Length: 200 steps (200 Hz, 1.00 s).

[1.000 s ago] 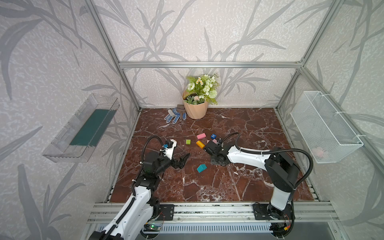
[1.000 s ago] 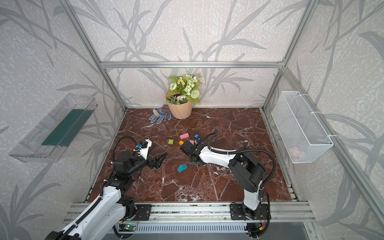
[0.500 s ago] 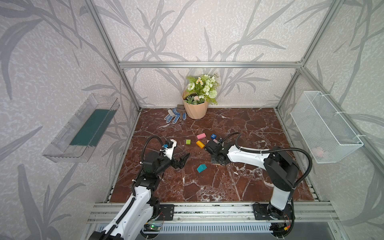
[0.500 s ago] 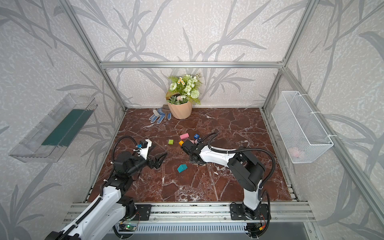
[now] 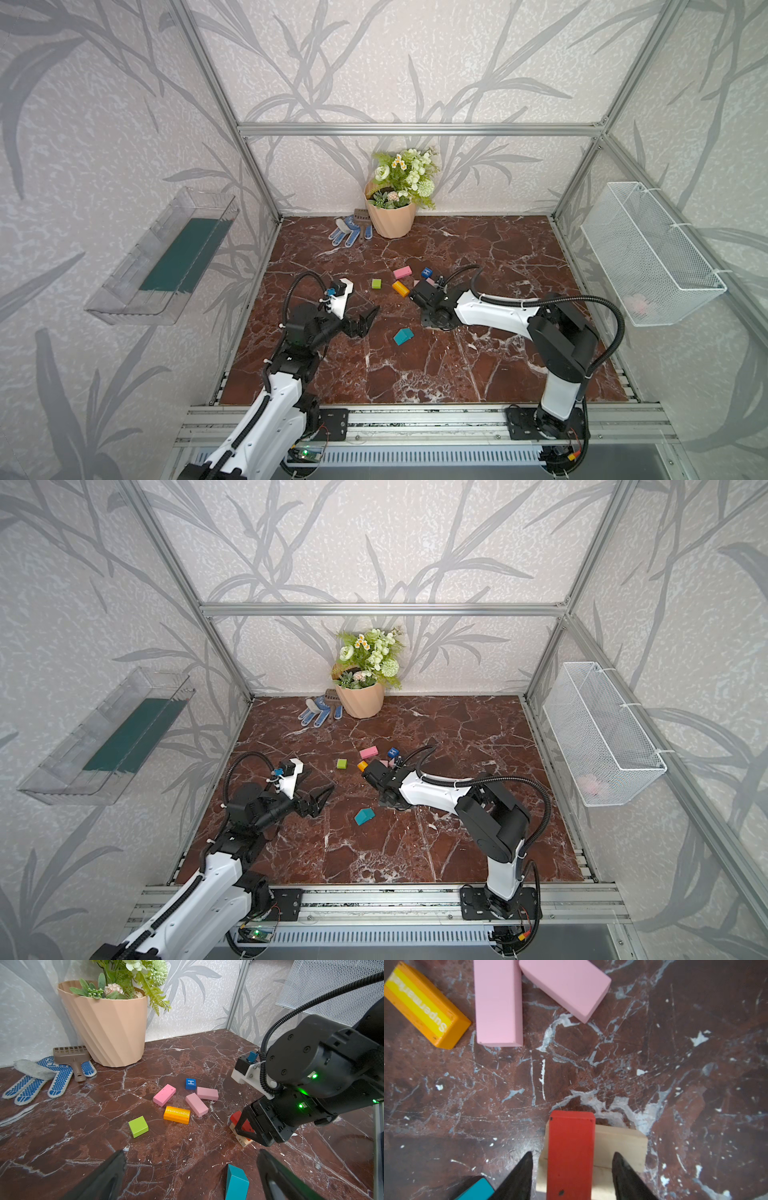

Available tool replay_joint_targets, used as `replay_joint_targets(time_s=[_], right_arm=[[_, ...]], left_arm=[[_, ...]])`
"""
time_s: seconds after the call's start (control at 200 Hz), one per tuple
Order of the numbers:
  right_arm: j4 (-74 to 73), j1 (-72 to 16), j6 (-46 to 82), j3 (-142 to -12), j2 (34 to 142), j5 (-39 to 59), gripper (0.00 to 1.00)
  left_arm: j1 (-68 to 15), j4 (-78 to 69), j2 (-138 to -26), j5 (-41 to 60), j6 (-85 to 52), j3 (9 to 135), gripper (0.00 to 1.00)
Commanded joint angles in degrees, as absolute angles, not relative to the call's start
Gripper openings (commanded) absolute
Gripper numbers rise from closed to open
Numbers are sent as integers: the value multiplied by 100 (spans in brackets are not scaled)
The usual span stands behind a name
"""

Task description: Build the wood block tower

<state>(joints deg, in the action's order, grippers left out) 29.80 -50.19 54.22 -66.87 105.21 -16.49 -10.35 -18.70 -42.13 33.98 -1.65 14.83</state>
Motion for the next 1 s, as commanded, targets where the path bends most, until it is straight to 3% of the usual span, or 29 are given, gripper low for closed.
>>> replay_joint_targets(time_s=[0.0, 0.275, 0.385, 0.995], right_arm=[[3059, -5001, 5439, -6519, 10126, -1779, 65], [2849, -5160, 5219, -6055, 9521, -2129, 92], [2761, -5163, 5189, -5855, 9405, -2210, 99], [2734, -5167, 5180, -6354, 10417, -2169, 99]], left_arm=[[-1047, -1995, -4131, 3399, -114, 1397, 99], [-1046, -1995, -4095, 3390, -114, 1380, 99], [-1048, -2004, -4081, 3409, -114, 1367, 99], [-1046, -2065, -3901, 3361, -141, 1257, 99]])
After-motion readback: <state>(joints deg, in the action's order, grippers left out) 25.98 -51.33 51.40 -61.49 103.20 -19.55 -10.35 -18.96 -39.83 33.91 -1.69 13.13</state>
